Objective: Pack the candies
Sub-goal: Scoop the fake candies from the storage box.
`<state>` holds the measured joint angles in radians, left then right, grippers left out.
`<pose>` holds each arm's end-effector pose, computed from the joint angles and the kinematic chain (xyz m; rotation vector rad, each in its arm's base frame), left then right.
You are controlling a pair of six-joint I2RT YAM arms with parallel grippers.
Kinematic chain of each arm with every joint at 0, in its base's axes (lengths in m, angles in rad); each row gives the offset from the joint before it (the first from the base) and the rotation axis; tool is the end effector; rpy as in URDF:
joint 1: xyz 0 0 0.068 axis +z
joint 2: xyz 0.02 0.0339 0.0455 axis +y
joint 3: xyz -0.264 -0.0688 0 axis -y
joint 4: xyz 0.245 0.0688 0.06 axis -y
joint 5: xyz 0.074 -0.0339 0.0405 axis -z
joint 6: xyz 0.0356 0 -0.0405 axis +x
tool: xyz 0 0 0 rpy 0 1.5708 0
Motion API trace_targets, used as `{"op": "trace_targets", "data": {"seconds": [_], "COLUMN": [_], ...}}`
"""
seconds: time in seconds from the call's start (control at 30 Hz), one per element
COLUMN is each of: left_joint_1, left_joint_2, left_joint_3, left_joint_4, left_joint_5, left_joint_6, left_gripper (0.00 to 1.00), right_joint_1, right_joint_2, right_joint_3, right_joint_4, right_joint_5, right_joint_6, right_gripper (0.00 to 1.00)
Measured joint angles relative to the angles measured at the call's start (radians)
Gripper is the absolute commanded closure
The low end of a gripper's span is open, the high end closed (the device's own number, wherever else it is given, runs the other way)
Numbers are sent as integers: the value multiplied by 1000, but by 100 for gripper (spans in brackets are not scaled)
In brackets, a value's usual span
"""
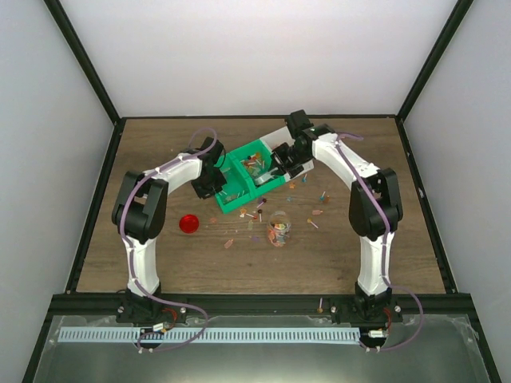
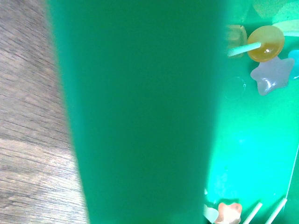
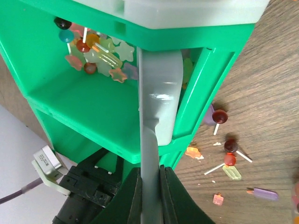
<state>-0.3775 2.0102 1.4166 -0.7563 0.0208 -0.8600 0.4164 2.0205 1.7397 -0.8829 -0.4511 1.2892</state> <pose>0.3650 -0.1455 0.1582 -0.7053 2.8809 -0.2159 0.3859 0.1876 0.2436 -1.1139 -2.7170 -0.8987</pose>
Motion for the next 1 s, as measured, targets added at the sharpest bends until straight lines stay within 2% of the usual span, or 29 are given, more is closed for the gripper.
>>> {"op": "trace_targets", "data": {"seconds": [0.2,0.5,0.77,0.87,1.0], "left_joint_1": [1,6,14,14,15], "left_joint_2": [4,17,28,29,32], "left_joint_3": [5,23,40,41,48], "left_joint_4": [-3,-6,-11,-13,-22], "left_joint_5": [0,-2,-12,-13,-13], "left_joint_6": [2,1,-24,-24,-22], "left_gripper": [96,96,96,96,96], "right_joint_1": [-1,-12,-35,-40,-41], "right_joint_2": [5,83,75,75,63], "right_joint_3": [-24,-159,-422,-472,-513], "right_joint_4": [32,491,980,1081,1136], "right_joint_5": [-15,-113,-226,-244,-246], "right_joint_6": [-15,-46,-57,-64,-78], "right_gripper": [99,99,99,99,99]}}
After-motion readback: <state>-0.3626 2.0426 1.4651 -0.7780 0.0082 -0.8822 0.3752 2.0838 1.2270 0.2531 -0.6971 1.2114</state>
